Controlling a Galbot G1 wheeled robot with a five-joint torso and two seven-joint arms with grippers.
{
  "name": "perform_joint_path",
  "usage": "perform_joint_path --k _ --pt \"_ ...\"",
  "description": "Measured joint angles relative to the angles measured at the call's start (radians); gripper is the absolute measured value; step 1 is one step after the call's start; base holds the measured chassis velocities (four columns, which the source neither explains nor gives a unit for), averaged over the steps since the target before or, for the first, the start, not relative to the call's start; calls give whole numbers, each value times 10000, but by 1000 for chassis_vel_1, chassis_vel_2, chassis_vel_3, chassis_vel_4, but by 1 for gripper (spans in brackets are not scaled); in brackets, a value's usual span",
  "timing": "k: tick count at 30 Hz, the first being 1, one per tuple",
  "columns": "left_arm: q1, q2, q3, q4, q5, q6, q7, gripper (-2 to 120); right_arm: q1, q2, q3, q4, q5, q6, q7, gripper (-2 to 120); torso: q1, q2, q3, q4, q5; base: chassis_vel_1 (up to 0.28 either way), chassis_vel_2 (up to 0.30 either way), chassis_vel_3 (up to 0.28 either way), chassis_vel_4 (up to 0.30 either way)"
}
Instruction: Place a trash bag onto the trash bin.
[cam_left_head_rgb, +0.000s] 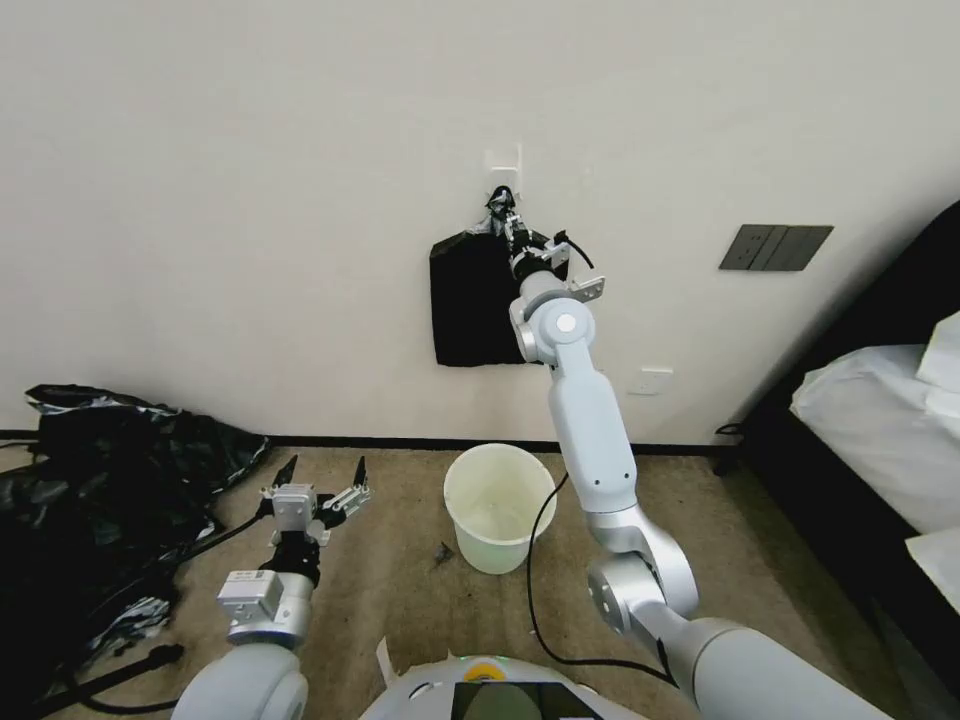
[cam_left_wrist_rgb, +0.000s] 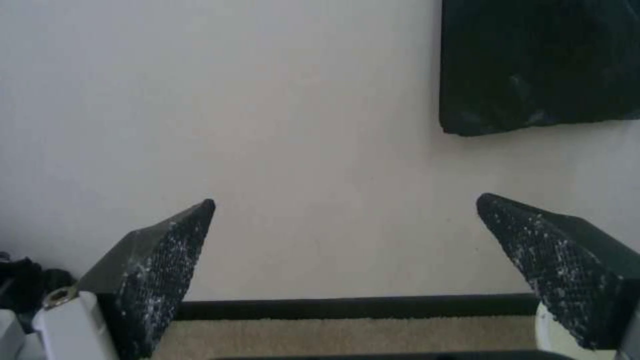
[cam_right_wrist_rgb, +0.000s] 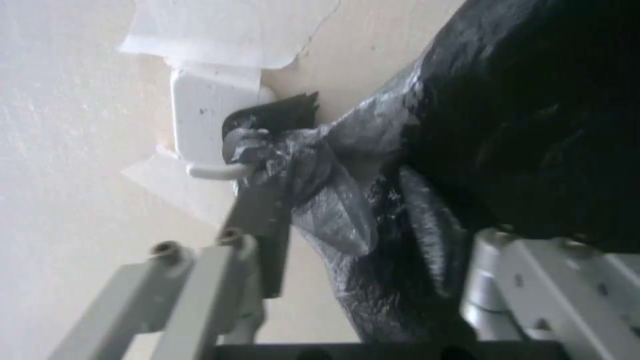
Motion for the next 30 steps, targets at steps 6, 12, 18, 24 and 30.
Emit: perform_joint_path --k 6,12,18,24,30 --pt "-37 -16 8 0 0 -6 1 100 1 0 -114 12 95 84 60 22 0 0 0 0 0 0 0 0 0" --pt "-69 -42 14 0 -3 -14 2 100 149 0 -113 0 352 150 299 0 0 0 0 0 0 0 0 0 0" --pt "-127 -49 26 0 -5 -61 4 100 198 0 -59 141 761 201 509 0 0 0 0 -1 0 0 0 0 0" --pt "-183 -48 38 0 -6 -184 7 100 169 0 -63 341 1191 182 1056 0 0 0 0 -1 0 0 0 0 0" --pt "-242 -63 54 0 -12 -214 10 100 314 0 -63 619 1761 242 2357 0 0 0 0 0 0 0 0 0 0"
